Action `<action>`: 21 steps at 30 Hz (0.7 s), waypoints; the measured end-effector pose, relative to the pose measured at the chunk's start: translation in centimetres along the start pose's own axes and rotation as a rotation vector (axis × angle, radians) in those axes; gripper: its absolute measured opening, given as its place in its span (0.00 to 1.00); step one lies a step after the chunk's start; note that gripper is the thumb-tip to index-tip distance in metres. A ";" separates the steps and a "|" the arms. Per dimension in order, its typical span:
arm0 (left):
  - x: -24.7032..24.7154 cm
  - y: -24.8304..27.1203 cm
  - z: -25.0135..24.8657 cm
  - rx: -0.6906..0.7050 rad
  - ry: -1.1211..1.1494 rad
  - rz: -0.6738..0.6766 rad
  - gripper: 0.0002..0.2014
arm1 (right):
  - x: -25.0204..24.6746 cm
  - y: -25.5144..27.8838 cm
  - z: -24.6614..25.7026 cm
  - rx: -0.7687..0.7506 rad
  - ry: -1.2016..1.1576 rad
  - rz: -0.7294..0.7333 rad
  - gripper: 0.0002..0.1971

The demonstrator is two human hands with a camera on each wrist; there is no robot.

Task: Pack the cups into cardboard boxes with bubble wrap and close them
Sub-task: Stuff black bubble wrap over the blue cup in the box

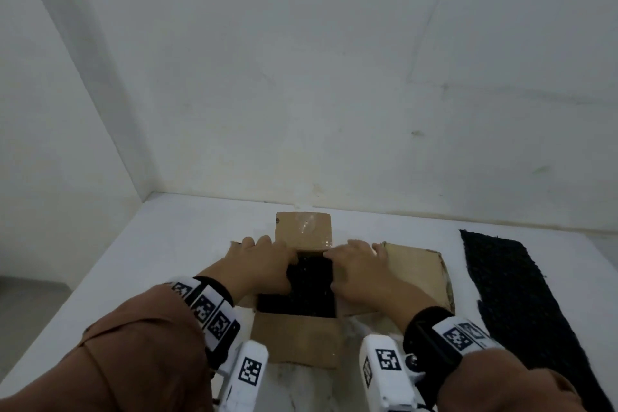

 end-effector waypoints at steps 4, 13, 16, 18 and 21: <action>-2.3 -1.4 -5.9 0.219 0.378 -0.082 0.19 | -2.9 3.0 -5.6 0.108 -0.191 -0.313 0.18; -0.6 -5.3 -26.3 0.450 0.823 -0.123 0.14 | 3.9 10.6 -24.5 0.543 -0.446 -0.184 0.16; 2.4 -6.3 -32.0 0.450 0.883 0.066 0.11 | 7.9 12.4 -28.8 0.659 -0.450 -0.081 0.17; 4.9 -7.3 -34.3 0.367 0.931 0.214 0.08 | 10.0 13.2 -30.4 0.722 -0.460 -0.008 0.20; 8.0 -9.1 -35.1 0.167 1.089 0.338 0.15 | 12.0 13.3 -31.2 0.712 -0.446 0.082 0.22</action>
Point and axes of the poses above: each hand's wrist, its own y-axis away from the middle knuckle, its own x-axis out of the palm, z = x × y, the point moved 6 cm from there along -y, towards the middle knuckle, and after that the axes turned 9 degrees about z, right-handed, at the moved point
